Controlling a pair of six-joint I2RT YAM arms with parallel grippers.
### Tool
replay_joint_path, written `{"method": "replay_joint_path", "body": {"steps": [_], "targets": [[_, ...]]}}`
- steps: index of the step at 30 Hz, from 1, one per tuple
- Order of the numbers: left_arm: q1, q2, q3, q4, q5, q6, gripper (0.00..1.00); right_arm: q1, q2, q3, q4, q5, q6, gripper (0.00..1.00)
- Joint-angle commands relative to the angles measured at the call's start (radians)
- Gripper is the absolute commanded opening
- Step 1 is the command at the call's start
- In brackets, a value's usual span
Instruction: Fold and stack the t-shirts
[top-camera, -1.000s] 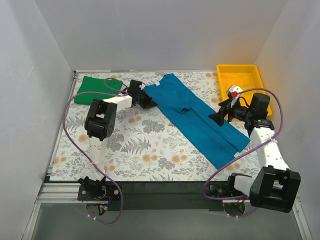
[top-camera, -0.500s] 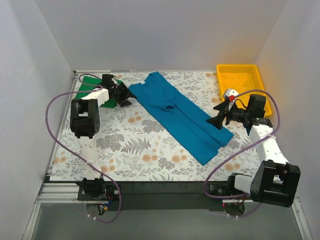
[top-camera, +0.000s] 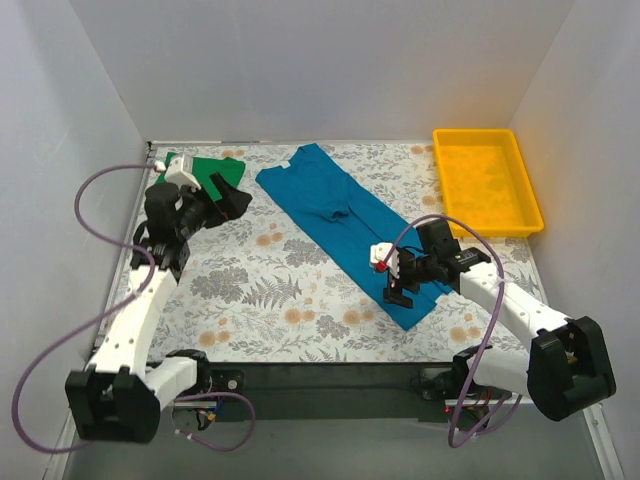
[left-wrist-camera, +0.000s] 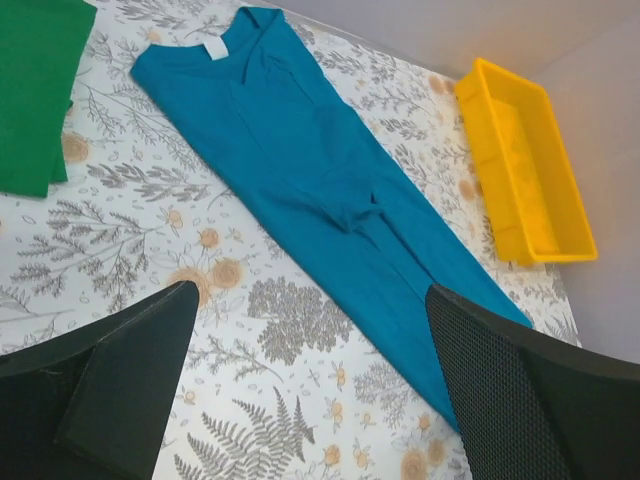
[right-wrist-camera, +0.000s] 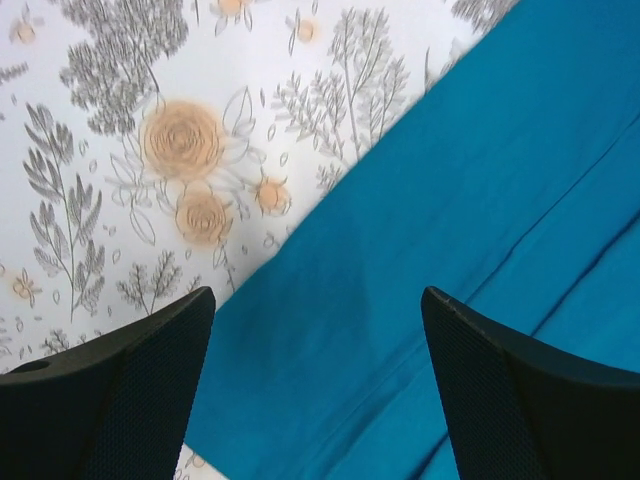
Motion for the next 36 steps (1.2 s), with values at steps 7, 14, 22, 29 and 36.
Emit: {"method": "replay_joint_path", "body": {"steps": [7,14,22,29,36], "targets": [[0.01,-0.238,-0.363,0.09,0.242,-0.063,0.98,0.059,-0.079,-0.118,-0.057,0.115,-0.116,0.91],[-0.143,-0.252,-0.469,0.118,0.292,-0.152,0.97,0.053,-0.122,-0.167,-0.006,0.129,-0.09,0.91],[-0.439,-0.22,-0.559,0.211,0.097,-0.281,0.93,-0.099,-0.176,-0.164,-0.009,0.075,-0.075,0.9],[-0.601,-0.122,-0.527,0.28,-0.005,-0.323,0.9,-0.119,-0.136,-0.158,-0.024,-0.06,-0.012,0.87],[-0.624,-0.154,-0.536,0.242,-0.089,-0.355,0.86,0.098,0.027,-0.108,0.035,0.136,0.12,0.86]]}}
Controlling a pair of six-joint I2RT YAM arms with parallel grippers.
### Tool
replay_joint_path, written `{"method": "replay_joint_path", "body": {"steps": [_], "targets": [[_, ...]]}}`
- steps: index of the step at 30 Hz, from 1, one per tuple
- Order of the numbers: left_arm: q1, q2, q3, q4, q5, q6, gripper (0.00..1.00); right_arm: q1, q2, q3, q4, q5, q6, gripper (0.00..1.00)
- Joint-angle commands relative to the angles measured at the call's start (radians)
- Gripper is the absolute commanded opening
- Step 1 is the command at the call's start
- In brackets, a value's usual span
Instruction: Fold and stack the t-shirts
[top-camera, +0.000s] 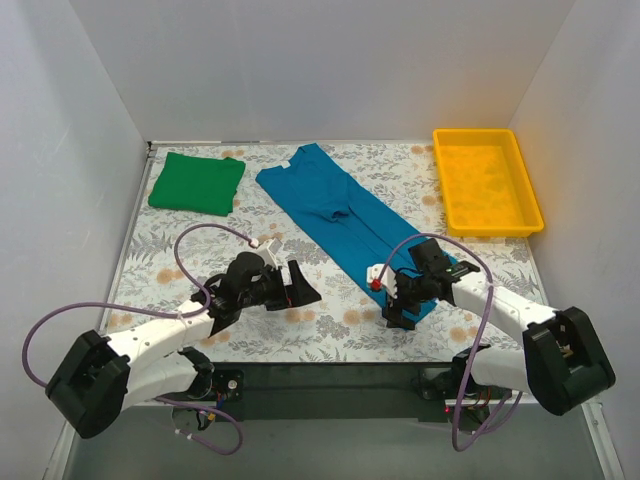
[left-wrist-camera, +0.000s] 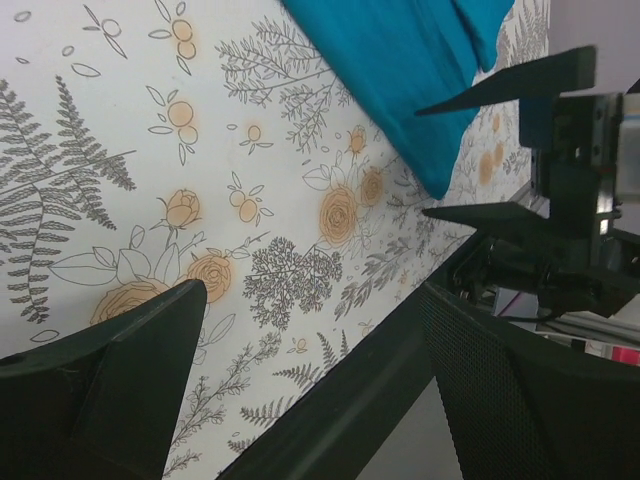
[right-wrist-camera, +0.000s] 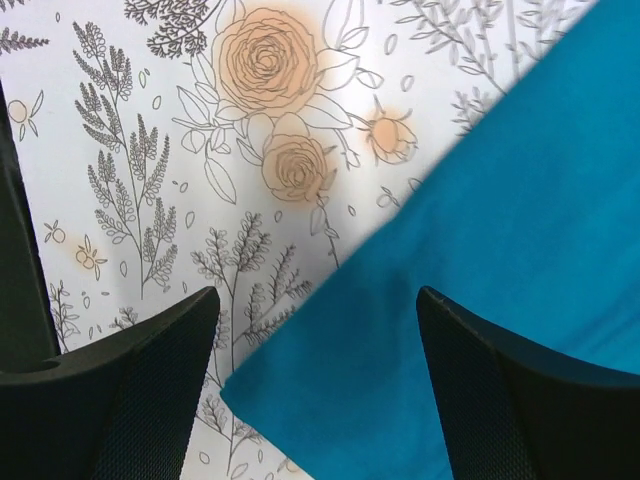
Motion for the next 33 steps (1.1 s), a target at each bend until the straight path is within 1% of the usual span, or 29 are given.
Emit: {"method": "replay_joint_path", "body": {"steps": [1,3,6,8,9,11,12,14,15,17,18,20,21,24,25,26,28,29,30,31,32,33], "targets": [[-0.004,-0.058,0.015,-0.018,-0.1,-0.018,0.86,0.085,0.046,0.055,0.08,0.097,0.105,0.85],[-0.004,-0.104,0.015,-0.049,-0.12,-0.013,0.86,0.125,0.057,0.055,0.107,0.157,0.136,0.84],[-0.004,-0.159,0.009,-0.084,-0.15,-0.01,0.87,0.157,0.078,0.051,0.137,0.224,0.158,0.76],[-0.004,-0.193,0.0,-0.094,-0.159,-0.009,0.87,0.166,0.09,0.048,0.159,0.272,0.174,0.68],[-0.004,-0.202,-0.003,-0.092,-0.162,-0.007,0.86,0.172,0.097,0.048,0.16,0.284,0.181,0.62],[-0.004,-0.225,-0.003,-0.095,-0.168,-0.006,0.86,0.177,0.113,0.048,0.162,0.321,0.191,0.56],[-0.004,-0.228,-0.002,-0.101,-0.17,-0.001,0.87,0.18,0.12,0.048,0.165,0.326,0.193,0.5],[-0.004,-0.24,0.005,-0.106,-0.171,0.005,0.87,0.188,0.139,0.049,0.157,0.341,0.194,0.43],[-0.004,-0.242,0.006,-0.113,-0.174,0.008,0.87,0.197,0.147,0.054,0.141,0.34,0.194,0.37],[-0.004,-0.248,0.006,-0.117,-0.177,0.011,0.87,0.211,0.172,0.061,0.125,0.332,0.196,0.31],[-0.004,-0.25,0.006,-0.117,-0.176,0.011,0.87,0.223,0.184,0.064,0.11,0.326,0.194,0.25],[-0.004,-0.26,0.005,-0.12,-0.173,0.01,0.87,0.243,0.195,0.072,0.101,0.308,0.188,0.21],[-0.005,-0.265,0.006,-0.127,-0.176,0.011,0.87,0.251,0.204,0.077,0.087,0.301,0.184,0.16],[-0.005,-0.292,0.003,-0.141,-0.18,0.014,0.87,0.298,0.222,0.107,0.064,0.254,0.17,0.09],[-0.005,-0.306,0.003,-0.143,-0.182,0.017,0.87,0.315,0.241,0.118,0.05,0.24,0.167,0.08],[-0.004,-0.311,0.002,-0.146,-0.182,0.019,0.87,0.362,0.251,0.13,0.041,0.214,0.162,0.07],[-0.004,-0.32,0.009,-0.161,-0.177,0.022,0.87,0.413,0.303,0.187,0.019,0.17,0.155,0.06],[-0.004,-0.322,0.012,-0.169,-0.174,0.02,0.88,0.465,0.326,0.215,0.013,0.157,0.153,0.06],[-0.004,-0.326,0.023,-0.19,-0.173,0.022,0.87,0.49,0.378,0.241,0.012,0.149,0.148,0.06],[-0.004,-0.337,0.026,-0.201,-0.173,0.022,0.87,0.514,0.408,0.305,0.01,0.143,0.15,0.06],[-0.004,-0.345,0.028,-0.212,-0.171,0.019,0.87,0.552,0.44,0.342,0.007,0.131,0.151,0.06],[-0.004,-0.354,0.032,-0.233,-0.17,0.02,0.87,0.568,0.505,0.382,-0.002,0.128,0.161,0.13]]}}
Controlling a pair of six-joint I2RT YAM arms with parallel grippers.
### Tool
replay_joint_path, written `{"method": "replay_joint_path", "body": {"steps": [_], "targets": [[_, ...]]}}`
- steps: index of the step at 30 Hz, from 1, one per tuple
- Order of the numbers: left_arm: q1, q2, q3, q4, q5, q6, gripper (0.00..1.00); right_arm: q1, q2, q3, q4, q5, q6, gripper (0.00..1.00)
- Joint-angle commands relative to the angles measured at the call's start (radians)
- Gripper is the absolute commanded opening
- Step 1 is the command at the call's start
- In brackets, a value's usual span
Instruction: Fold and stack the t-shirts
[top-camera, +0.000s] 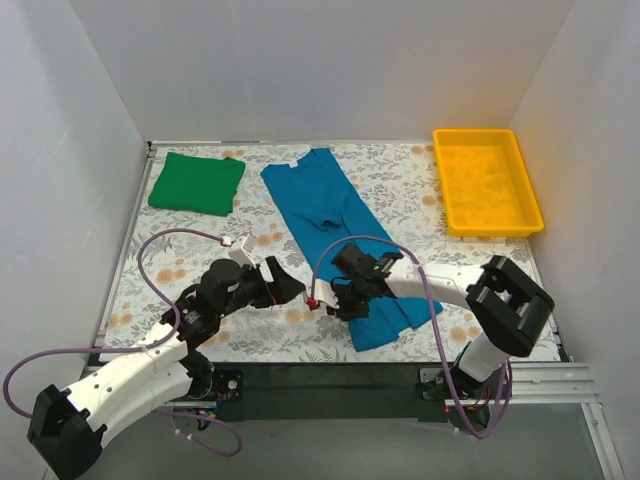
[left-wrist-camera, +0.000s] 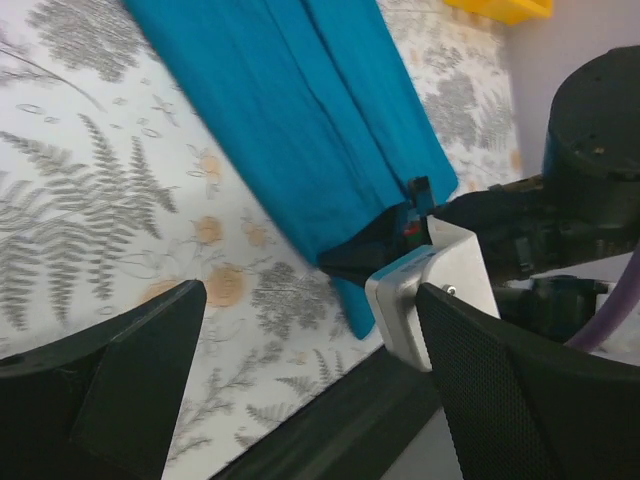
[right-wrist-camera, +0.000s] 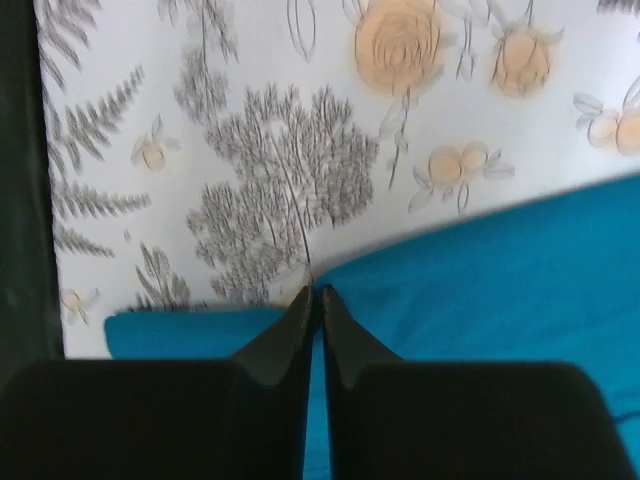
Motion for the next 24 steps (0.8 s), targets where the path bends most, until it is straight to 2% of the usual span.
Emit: {"method": "replay_joint_path", "body": {"steps": [1,2,3,5,6,8,9,12,15,19,24], "targets": [[-0.004,-0.05,0.034,-0.076,-0.016,0.015,0.88,0.082,0.149,0.185,-0.09,-0.089,-0.004,0.18],[-0.006,-0.061,0.037,-0.1,-0.02,0.013,0.88,0.093,0.181,0.231,-0.151,-0.096,0.001,0.23],[-0.004,-0.081,0.043,-0.111,-0.019,0.015,0.88,0.091,0.232,0.285,-0.191,-0.112,-0.022,0.33],[-0.004,-0.097,0.045,-0.126,-0.011,0.02,0.9,0.087,0.241,0.348,-0.259,-0.13,-0.066,0.43],[-0.004,-0.104,0.043,-0.128,-0.006,0.027,0.91,0.081,0.205,0.339,-0.294,-0.129,-0.091,0.58],[-0.004,-0.1,0.041,-0.119,0.012,0.038,0.92,0.043,0.137,0.271,-0.307,-0.145,-0.143,0.66],[-0.004,-0.085,0.04,-0.111,0.032,0.049,0.92,0.021,0.055,0.246,-0.313,-0.158,-0.16,0.75],[-0.004,-0.033,0.035,-0.065,0.084,0.064,0.92,-0.077,-0.117,0.151,-0.319,-0.187,-0.214,0.88],[-0.004,0.023,0.034,-0.011,0.121,0.076,0.92,-0.171,-0.254,0.086,-0.316,-0.199,-0.232,0.94],[-0.004,0.087,0.055,0.018,0.184,0.099,0.91,-0.299,-0.354,0.042,-0.31,-0.236,-0.243,0.94],[-0.042,0.175,0.095,0.03,0.227,0.165,0.87,-0.595,-0.49,-0.053,-0.129,-0.303,-0.186,0.93]]}}
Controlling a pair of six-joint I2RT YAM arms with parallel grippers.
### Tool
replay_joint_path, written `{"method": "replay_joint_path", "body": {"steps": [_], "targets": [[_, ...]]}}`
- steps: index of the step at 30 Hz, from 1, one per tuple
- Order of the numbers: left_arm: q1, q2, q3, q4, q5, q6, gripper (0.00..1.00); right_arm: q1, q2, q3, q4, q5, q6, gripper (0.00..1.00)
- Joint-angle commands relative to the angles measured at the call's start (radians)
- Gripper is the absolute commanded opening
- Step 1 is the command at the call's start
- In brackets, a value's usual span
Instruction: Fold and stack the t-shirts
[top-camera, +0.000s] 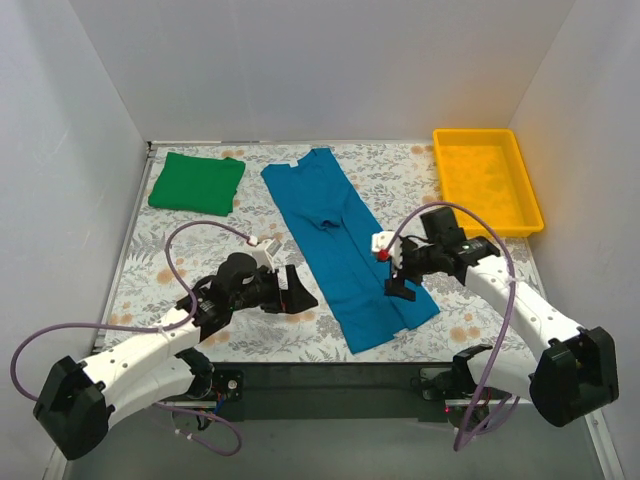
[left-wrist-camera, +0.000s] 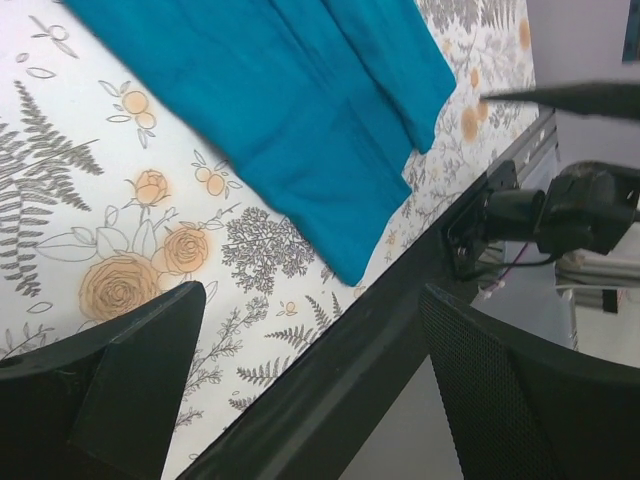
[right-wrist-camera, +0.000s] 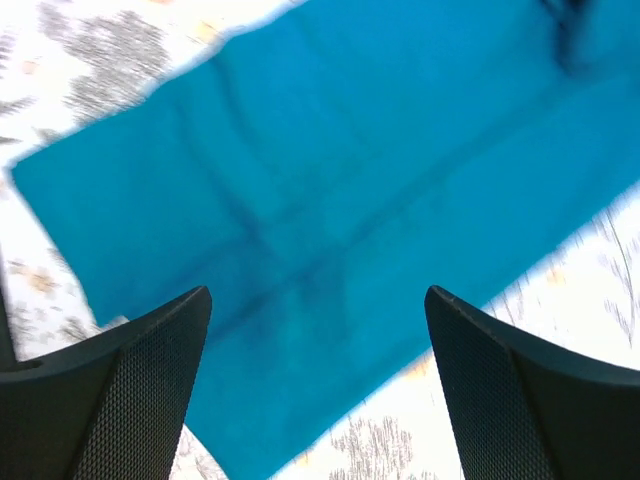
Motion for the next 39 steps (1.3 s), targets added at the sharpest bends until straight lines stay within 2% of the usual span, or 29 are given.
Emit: {"method": "replay_joint_path", "body": {"steps": [1,3,5,8,10,13,16,22,25,26,30,39], "targets": [[-0.066,0.042,0.063,0.032,0.051,0.078,0.86,-0.222,-0.1,-0.104,0.142,-0.156,-0.002,0.94],[-0.122,0.078,0.072,0.043,0.005,0.13,0.83,-0.287,-0.144,-0.152,0.181,-0.208,-0.031,0.98],[-0.223,0.101,0.085,0.058,-0.075,0.169,0.83,-0.321,-0.141,-0.199,0.176,-0.218,-0.064,0.98],[-0.378,0.146,0.077,0.112,-0.168,0.268,0.83,-0.333,-0.129,-0.216,0.078,-0.228,-0.193,0.98],[-0.491,0.184,0.069,0.138,-0.253,0.349,0.83,-0.341,-0.149,-0.212,-0.051,-0.231,-0.276,0.98],[-0.617,0.249,0.06,0.213,-0.38,0.438,0.83,-0.346,-0.236,-0.233,-0.091,-0.239,-0.36,0.98],[-0.677,0.307,0.052,0.281,-0.449,0.478,0.82,-0.347,-0.272,-0.239,-0.122,-0.233,-0.391,0.98],[-0.725,0.362,0.037,0.394,-0.489,0.509,0.79,-0.349,-0.269,-0.229,-0.143,-0.123,-0.348,0.98],[-0.743,0.379,0.014,0.442,-0.489,0.535,0.78,-0.347,-0.259,-0.193,-0.249,-0.129,-0.419,0.98],[-0.745,0.388,0.005,0.468,-0.48,0.542,0.73,-0.347,-0.258,-0.19,-0.264,-0.13,-0.43,0.98],[-0.756,0.427,-0.012,0.505,-0.489,0.552,0.71,-0.352,-0.261,-0.179,-0.33,-0.116,-0.506,0.98],[-0.766,0.551,0.046,0.585,-0.63,0.605,0.66,-0.365,-0.243,-0.21,-0.347,-0.107,-0.601,0.86]]}}
